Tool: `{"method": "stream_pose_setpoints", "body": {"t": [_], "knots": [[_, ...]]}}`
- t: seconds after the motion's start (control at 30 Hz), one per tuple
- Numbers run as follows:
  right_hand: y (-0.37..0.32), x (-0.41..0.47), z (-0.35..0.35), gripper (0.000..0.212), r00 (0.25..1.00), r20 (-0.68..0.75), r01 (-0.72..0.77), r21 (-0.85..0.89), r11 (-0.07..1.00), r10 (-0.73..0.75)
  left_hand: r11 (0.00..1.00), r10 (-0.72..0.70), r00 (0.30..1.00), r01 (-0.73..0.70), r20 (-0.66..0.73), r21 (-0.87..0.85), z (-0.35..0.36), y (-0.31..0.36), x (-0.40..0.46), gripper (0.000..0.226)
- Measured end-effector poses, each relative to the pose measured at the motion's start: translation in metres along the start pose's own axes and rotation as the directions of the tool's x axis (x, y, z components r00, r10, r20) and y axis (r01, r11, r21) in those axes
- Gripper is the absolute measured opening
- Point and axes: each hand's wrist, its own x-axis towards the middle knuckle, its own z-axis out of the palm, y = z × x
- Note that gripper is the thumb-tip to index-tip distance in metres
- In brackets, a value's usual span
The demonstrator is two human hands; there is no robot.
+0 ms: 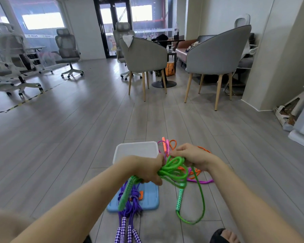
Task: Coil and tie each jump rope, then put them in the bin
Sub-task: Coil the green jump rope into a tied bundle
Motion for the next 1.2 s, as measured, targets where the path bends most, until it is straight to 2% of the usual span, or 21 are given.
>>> {"method": "stream_pose_setpoints", "body": {"t": [0.07, 0.13, 0.2, 0.23, 0.27, 0.3, 0.33, 0.37, 0.4, 0.47, 0.53, 0.6, 0.67, 0.73, 0.8, 0.9, 1.0, 1.07, 1.13, 1.2], "knots": [[-0.011, 0.001, 0.01, 0.033, 0.999, -0.032, 0.028, -0.126, 0.992, -0.033, 0.98, -0.057, 0.993, 0.075, -0.1, 0.186, 0.017, -0.01, 0.015, 0.06], [-0.024, 0.003, 0.032, 0.034, 0.983, -0.092, 0.105, -0.433, 0.895, -0.16, 0.968, -0.124, 0.971, 0.164, -0.205, 0.19, 0.032, -0.023, 0.031, 0.071], [-0.03, 0.009, 0.054, 0.032, 0.953, -0.098, 0.166, -0.621, 0.766, -0.286, 0.981, -0.191, 0.937, 0.192, -0.293, -0.026, 0.04, -0.035, 0.043, 0.074], [-0.03, 0.012, 0.061, 0.032, 0.938, -0.098, 0.192, -0.654, 0.731, -0.334, 0.961, -0.24, 0.911, 0.175, -0.335, -0.212, 0.038, -0.036, 0.045, 0.066], [-0.03, 0.013, 0.065, 0.031, 0.926, -0.094, 0.219, -0.655, 0.723, -0.365, 0.893, -0.303, 0.883, 0.132, -0.359, -0.43, 0.033, -0.036, 0.045, 0.056], [-0.028, 0.015, 0.065, 0.032, 0.917, -0.086, 0.254, -0.629, 0.735, -0.39, 0.758, -0.355, 0.879, 0.071, -0.319, -0.648, 0.026, -0.035, 0.042, 0.049], [-0.027, 0.014, 0.063, 0.035, 0.907, -0.078, 0.29, -0.594, 0.75, -0.413, 0.615, -0.358, 0.892, 0.004, -0.275, -0.789, 0.02, -0.037, 0.04, 0.046], [-0.024, 0.013, 0.06, 0.034, 0.9, -0.082, 0.319, -0.547, 0.774, -0.428, 0.522, -0.31, 0.912, -0.073, -0.269, -0.85, 0.013, -0.038, 0.036, 0.044], [-0.021, 0.011, 0.057, 0.03, 0.9, -0.101, 0.337, -0.459, 0.822, -0.425, 0.486, -0.238, 0.925, -0.149, -0.295, -0.861, 0.008, -0.039, 0.032, 0.035], [-0.012, 0.011, 0.048, 0.023, 0.935, -0.131, 0.308, -0.16, 0.938, -0.33, 0.45, -0.128, 0.94, -0.231, -0.318, -0.863, -0.004, -0.041, 0.023, 0.024], [-0.002, 0.013, 0.041, 0.024, 0.975, -0.106, 0.207, 0.109, 0.972, -0.196, 0.392, -0.074, 0.952, -0.247, -0.298, -0.886, -0.013, -0.041, 0.018, 0.035], [0.003, 0.013, 0.035, 0.026, 0.985, -0.098, 0.162, 0.253, 0.954, -0.142, 0.387, -0.037, 0.953, -0.263, -0.3, -0.884, -0.018, -0.037, 0.012, 0.041], [0.007, 0.013, 0.031, 0.027, 0.988, -0.085, 0.147, 0.335, 0.931, -0.126, 0.354, 0.019, 0.953, -0.29, -0.304, -0.889, -0.02, -0.033, 0.009, 0.043], [0.008, 0.01, 0.031, 0.025, 0.99, -0.041, 0.139, 0.36, 0.922, -0.134, 0.276, 0.107, 0.944, -0.33, -0.313, -0.903, -0.024, -0.028, 0.003, 0.041], [0.01, 0.008, 0.028, 0.025, 0.991, -0.024, 0.134, 0.366, 0.921, -0.134, 0.214, 0.181, 0.937, -0.335, -0.299, -0.918, -0.03, -0.022, 0.0, 0.04], [0.01, 0.006, 0.016, 0.026, 0.993, 0.005, 0.113, 0.325, 0.939, -0.121, 0.188, 0.243, 0.931, -0.322, -0.274, -0.928, -0.036, -0.012, -0.008, 0.035], [0.006, 0.0, 0.0, 0.026, 0.994, 0.06, 0.071, 0.28, 0.957, -0.091, 0.217, 0.322, 0.92, -0.301, -0.223, -0.929, -0.04, -0.004, -0.018, 0.027], [0.003, -0.004, -0.006, 0.028, 0.997, 0.028, 0.061, 0.195, 0.979, -0.068, 0.313, 0.363, 0.92, -0.27, -0.148, -0.911, -0.038, -0.001, -0.023, 0.026], [-0.001, -0.005, -0.012, 0.019, 0.997, -0.033, 0.075, 0.109, 0.991, -0.072, 0.517, 0.344, 0.937, -0.235, -0.052, -0.823, -0.032, 0.006, -0.026, 0.025], [-0.006, -0.006, -0.018, 0.019, 0.996, -0.06, 0.07, -0.009, 0.997, -0.071, 0.802, 0.22, 0.975, -0.19, -0.015, -0.566, -0.022, 0.015, -0.023, 0.03]]}}
